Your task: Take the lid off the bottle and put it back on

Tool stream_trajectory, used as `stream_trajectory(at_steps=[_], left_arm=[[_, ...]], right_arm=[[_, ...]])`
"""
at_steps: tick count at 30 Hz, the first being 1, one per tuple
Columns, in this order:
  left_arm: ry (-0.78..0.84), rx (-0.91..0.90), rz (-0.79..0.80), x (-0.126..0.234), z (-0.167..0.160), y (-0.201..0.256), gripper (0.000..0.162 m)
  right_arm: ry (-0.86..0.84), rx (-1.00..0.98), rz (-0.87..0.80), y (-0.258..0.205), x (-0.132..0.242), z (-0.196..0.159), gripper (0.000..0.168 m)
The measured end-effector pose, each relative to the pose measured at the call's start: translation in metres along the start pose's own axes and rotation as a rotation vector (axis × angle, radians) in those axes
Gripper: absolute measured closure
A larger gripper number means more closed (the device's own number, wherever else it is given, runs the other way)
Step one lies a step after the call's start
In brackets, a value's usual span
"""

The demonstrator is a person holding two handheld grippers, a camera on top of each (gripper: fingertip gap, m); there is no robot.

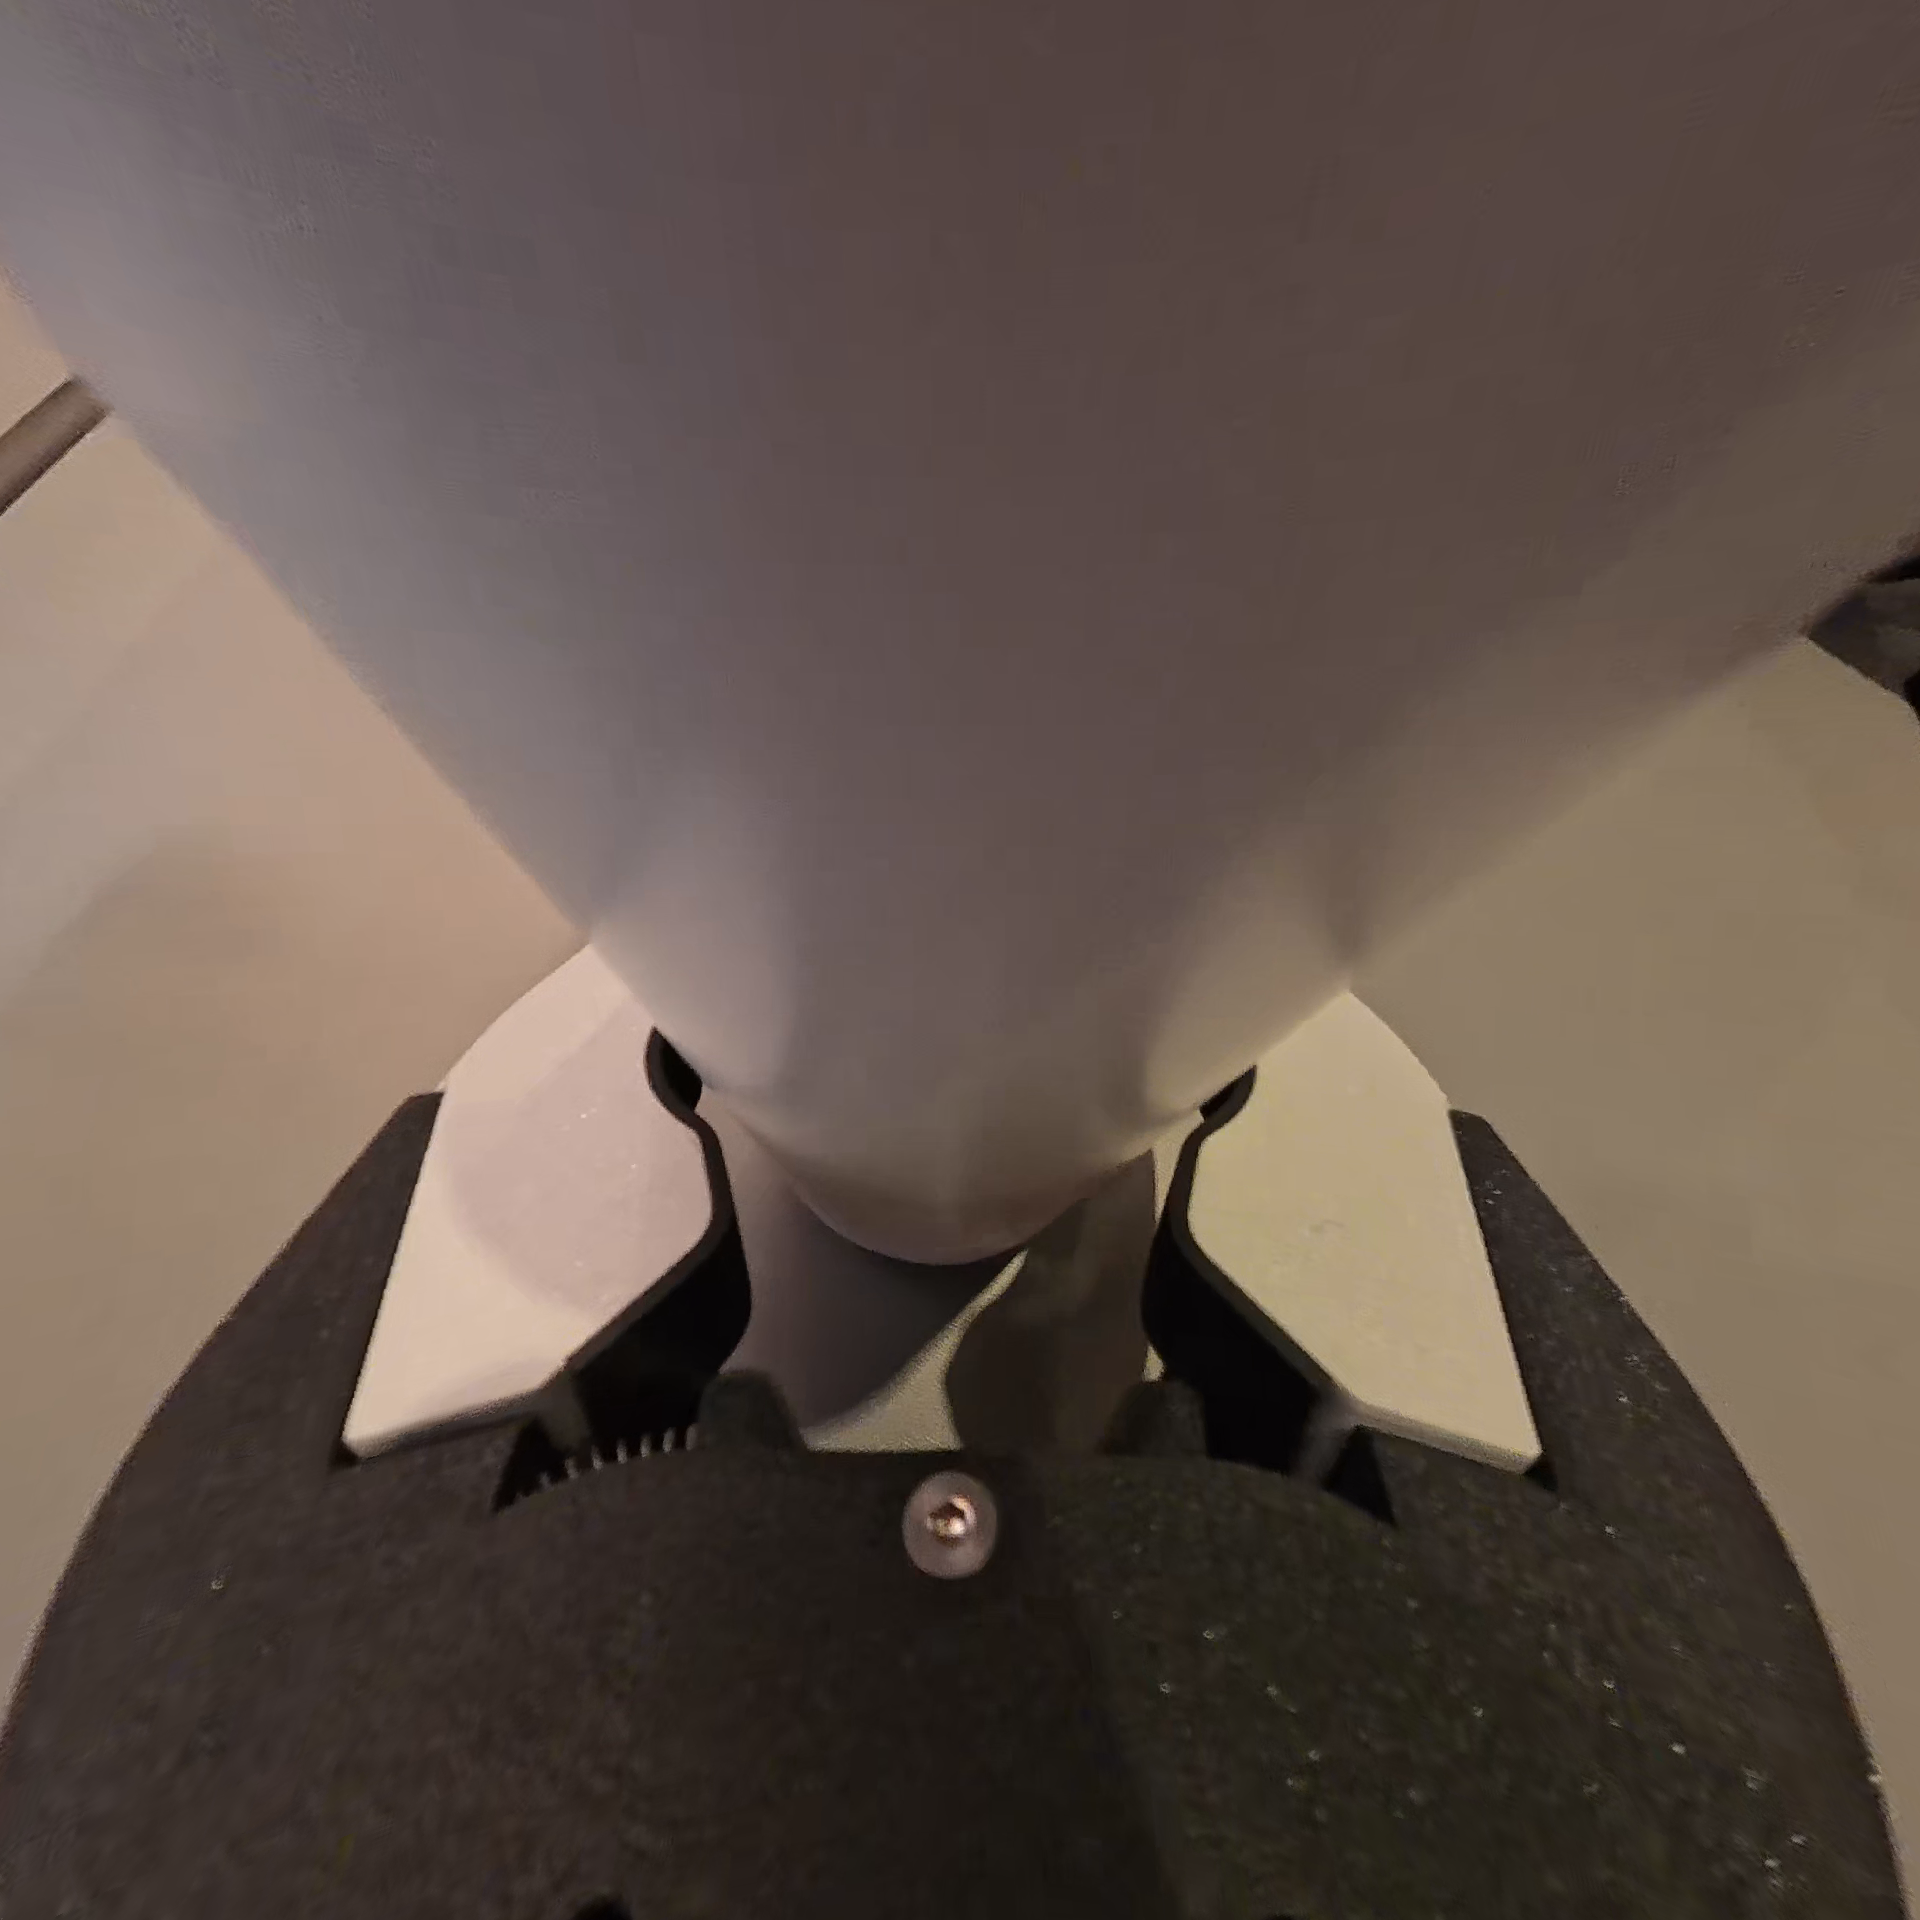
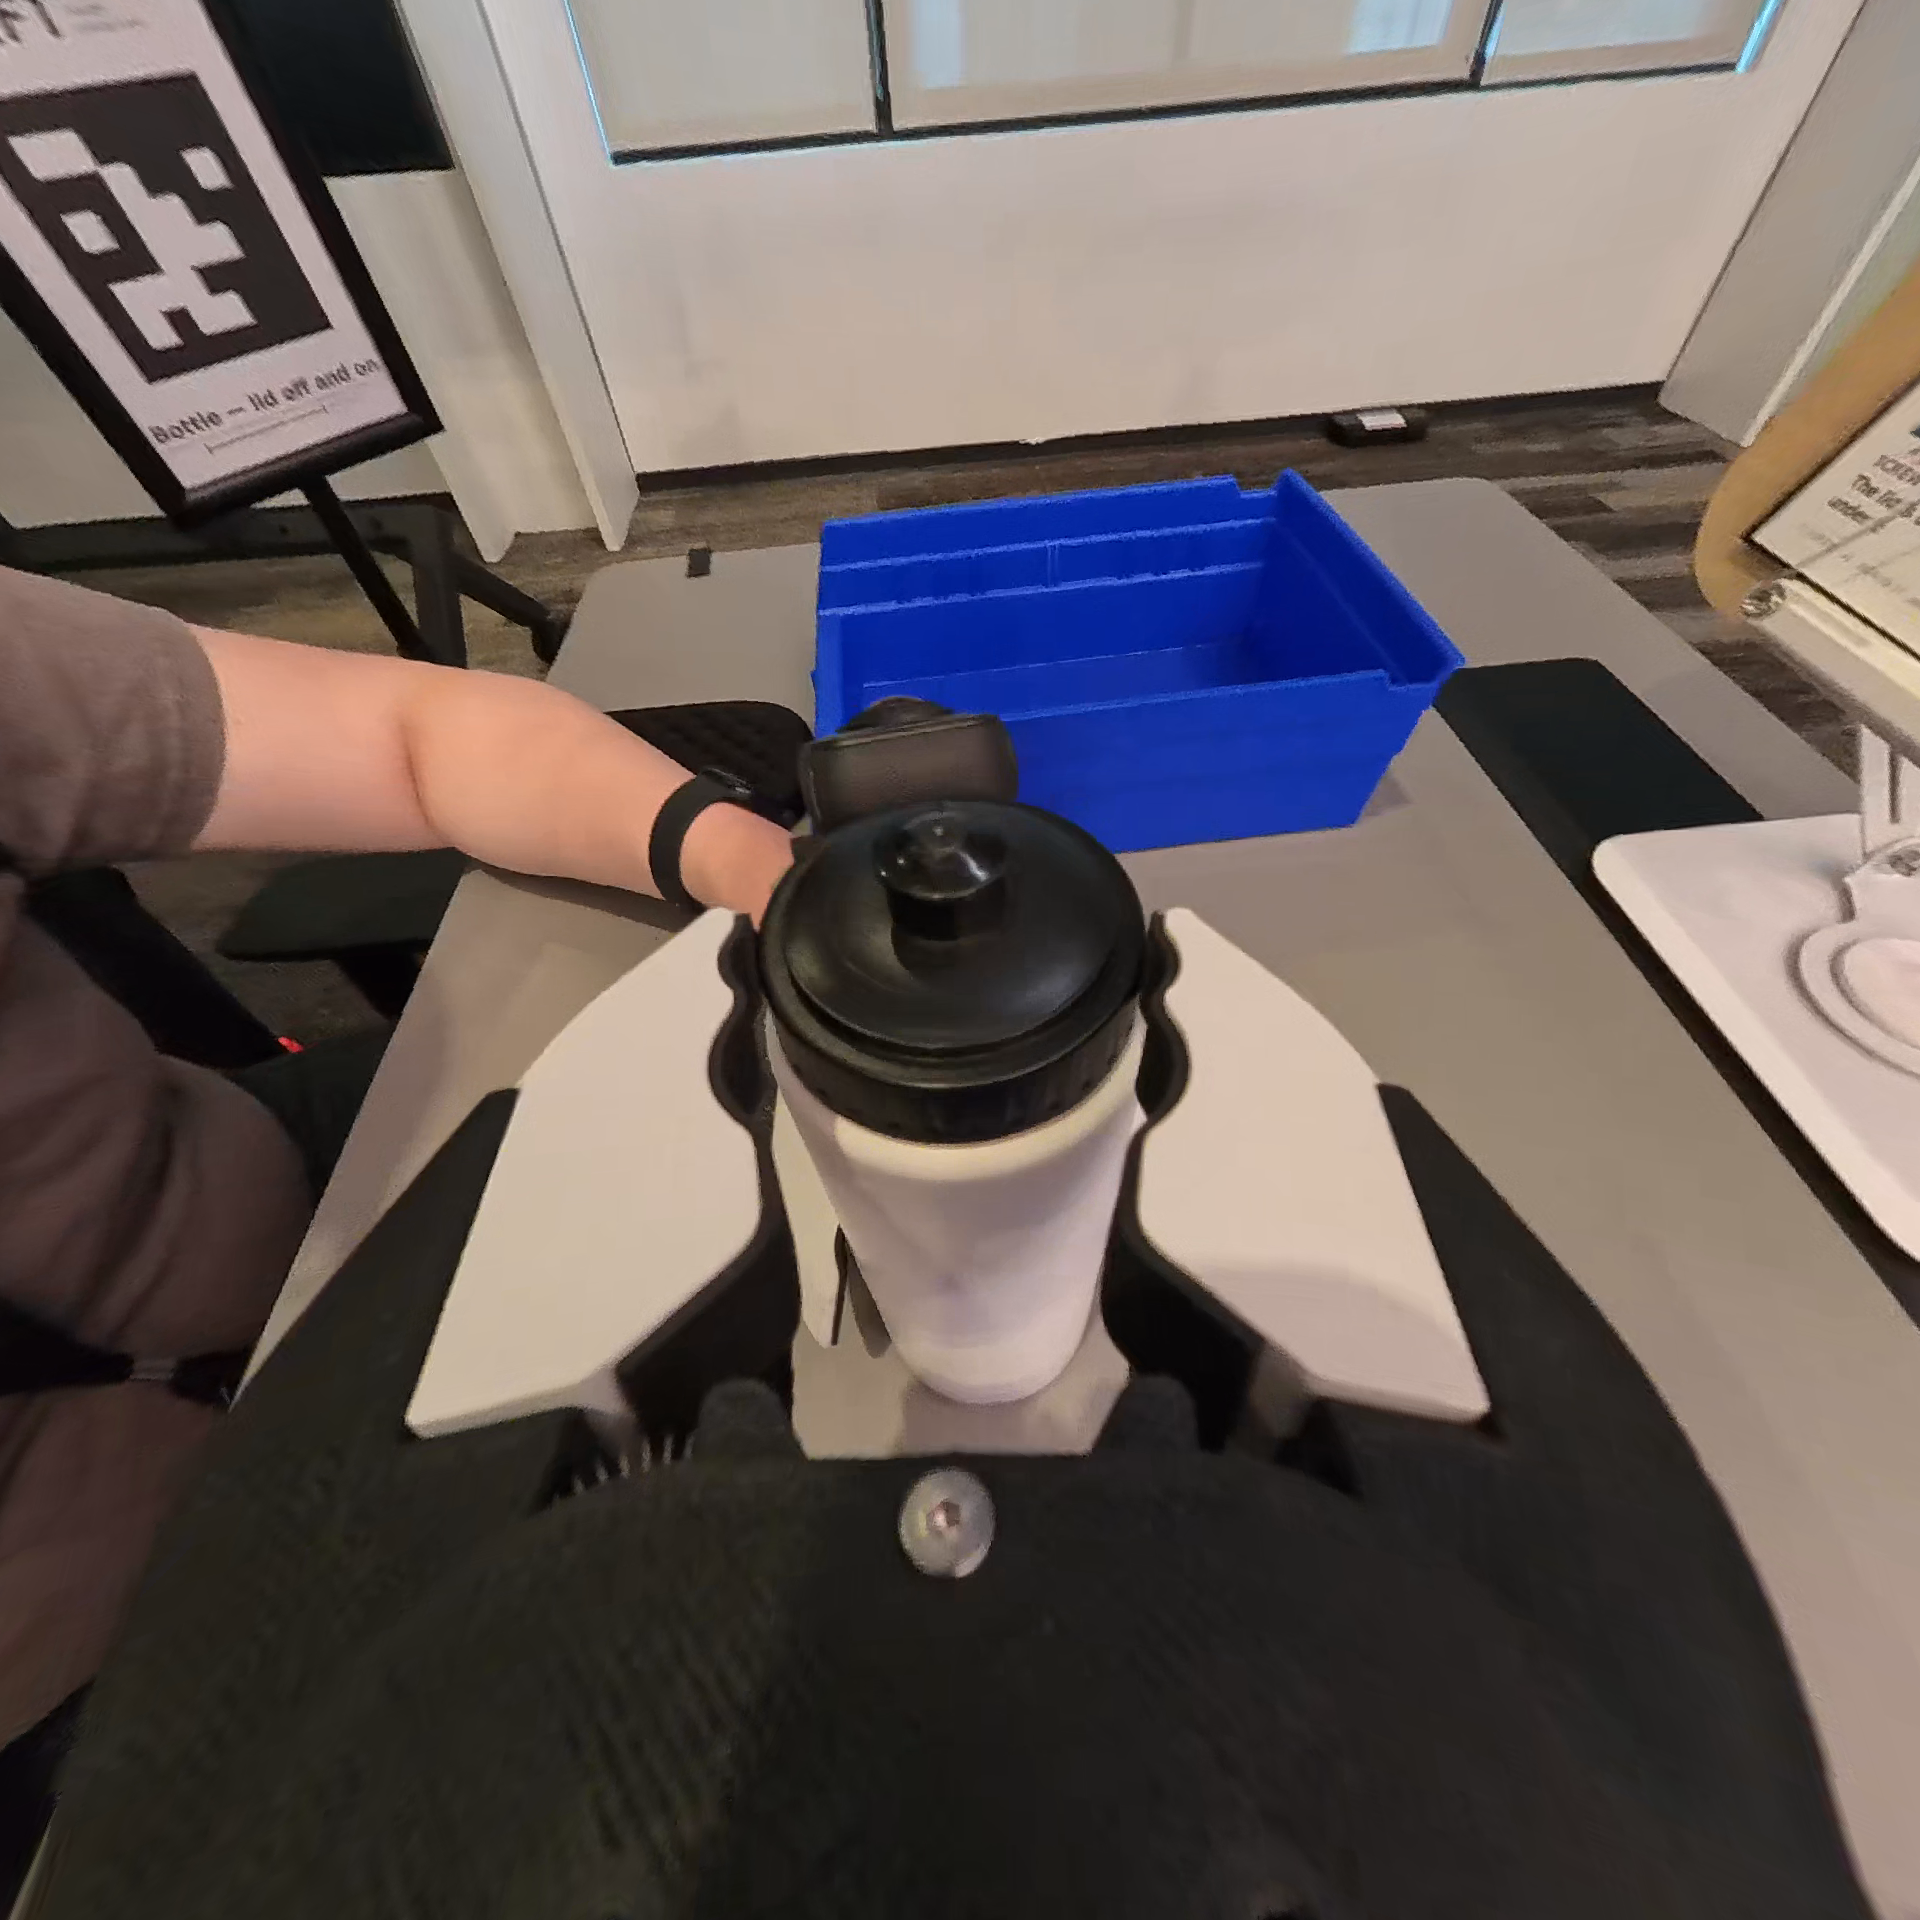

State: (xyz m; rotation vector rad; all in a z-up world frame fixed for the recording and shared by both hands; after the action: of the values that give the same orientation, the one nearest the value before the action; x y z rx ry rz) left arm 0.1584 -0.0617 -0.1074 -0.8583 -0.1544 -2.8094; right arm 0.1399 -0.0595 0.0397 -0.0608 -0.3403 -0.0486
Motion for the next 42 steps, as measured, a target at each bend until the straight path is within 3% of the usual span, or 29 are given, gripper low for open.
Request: stream_trajectory(at_steps=[8, 16, 19, 22, 24, 30, 34, 37, 42], left_arm=[[0.035, 0.098, 0.101, -0.003, 0.004, -0.020, 0.067], [0.173, 0.058, 0.070, -0.003, 0.009, -0.021, 0.065], [0.201, 0.026, 0.109, -0.005, 0.015, -0.023, 0.051], [0.202, -0.004, 0.147, -0.009, 0.018, -0.023, 0.047], [0.200, -0.009, 0.160, -0.010, 0.018, -0.024, 0.058], [0.205, -0.012, 0.145, -0.011, 0.019, -0.022, 0.060], [0.188, -0.013, 0.113, -0.014, 0.019, -0.016, 0.061], [0.175, -0.034, 0.102, -0.015, 0.019, -0.013, 0.061], [0.188, 0.011, 0.114, -0.015, 0.020, -0.016, 0.061]], right_arm=[[-0.059, -0.126, -0.292, 0.021, -0.001, 0.001, 0.096], [-0.045, -0.144, -0.242, 0.024, 0.004, 0.000, 0.096], [-0.040, -0.152, -0.248, 0.026, 0.004, 0.000, 0.096], [-0.047, -0.143, -0.241, 0.024, 0.004, -0.001, 0.096], [-0.059, -0.134, -0.233, 0.023, 0.005, -0.001, 0.096], [-0.090, -0.071, -0.202, 0.021, 0.011, -0.004, 0.097], [-0.094, 0.038, -0.150, 0.013, 0.015, -0.004, 0.089], [-0.077, 0.026, -0.127, 0.013, 0.014, -0.004, 0.098], [-0.077, -0.078, -0.196, 0.021, 0.012, -0.003, 0.099]])
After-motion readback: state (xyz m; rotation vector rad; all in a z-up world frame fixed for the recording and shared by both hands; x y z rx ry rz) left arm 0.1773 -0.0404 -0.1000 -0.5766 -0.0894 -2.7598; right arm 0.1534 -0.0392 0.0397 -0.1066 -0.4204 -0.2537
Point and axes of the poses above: each gripper's, where its closed fingertips meet, x back along the fingers, z out of its top, y = z × x across the jaws, the point moved 1 cm from there along x, back along the fingers, and after that the axes turned 2 degrees about -y, right-handed, at the moved point
